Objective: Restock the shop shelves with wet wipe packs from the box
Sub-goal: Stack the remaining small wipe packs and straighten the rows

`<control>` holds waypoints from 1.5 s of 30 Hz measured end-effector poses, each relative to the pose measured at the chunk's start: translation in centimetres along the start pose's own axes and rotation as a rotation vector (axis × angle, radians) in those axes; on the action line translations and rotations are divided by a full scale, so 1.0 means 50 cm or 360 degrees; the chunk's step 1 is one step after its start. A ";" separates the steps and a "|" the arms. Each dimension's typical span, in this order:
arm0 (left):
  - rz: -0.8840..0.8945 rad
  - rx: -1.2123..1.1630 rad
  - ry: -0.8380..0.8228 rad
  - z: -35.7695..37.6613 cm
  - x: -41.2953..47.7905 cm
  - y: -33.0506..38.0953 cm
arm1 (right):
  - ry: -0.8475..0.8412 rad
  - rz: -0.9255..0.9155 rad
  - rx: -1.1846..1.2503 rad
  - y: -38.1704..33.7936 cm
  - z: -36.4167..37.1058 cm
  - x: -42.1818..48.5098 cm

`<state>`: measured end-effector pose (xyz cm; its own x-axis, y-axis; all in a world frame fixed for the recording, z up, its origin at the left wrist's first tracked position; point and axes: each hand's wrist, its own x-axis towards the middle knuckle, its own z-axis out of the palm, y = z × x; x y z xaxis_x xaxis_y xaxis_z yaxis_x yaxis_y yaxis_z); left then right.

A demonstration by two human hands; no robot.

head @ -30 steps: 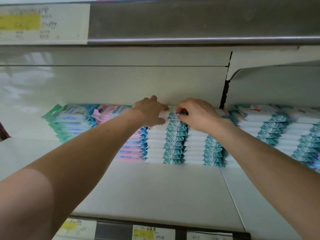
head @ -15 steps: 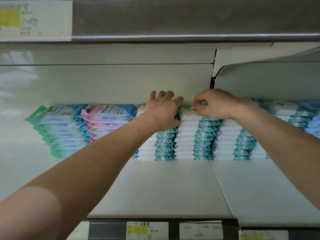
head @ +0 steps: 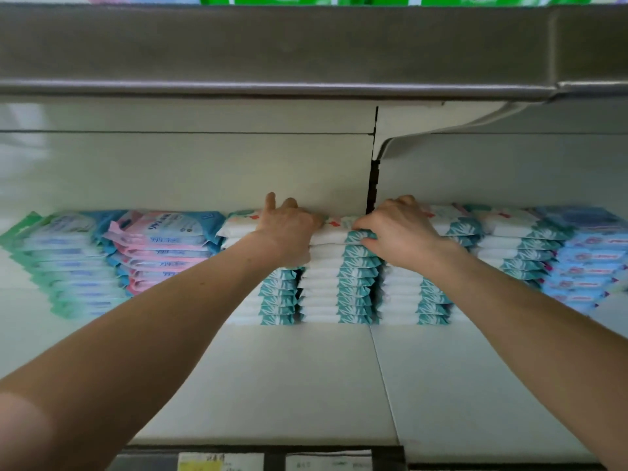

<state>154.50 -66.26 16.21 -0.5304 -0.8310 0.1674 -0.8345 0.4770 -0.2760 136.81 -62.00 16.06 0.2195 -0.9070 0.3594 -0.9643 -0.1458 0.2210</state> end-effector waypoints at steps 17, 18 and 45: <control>-0.0135 0.0234 0.0157 0.014 -0.030 0.081 | -0.0197 -0.0252 -0.0320 0.014 0.036 -0.012; -0.0138 0.0049 0.0390 0.021 -0.044 0.099 | -0.0235 -0.0247 -0.0287 0.015 0.032 -0.009; -0.0650 -0.1853 -0.0982 0.118 -0.029 0.116 | -0.0387 -0.0230 0.0588 -0.007 -0.002 0.073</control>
<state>151.31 -64.01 8.77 -0.3237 -0.8139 -0.4826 -0.7180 -0.1209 0.6855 137.97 -65.22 17.35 0.3568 -0.9270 0.1159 -0.9242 -0.3683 -0.1006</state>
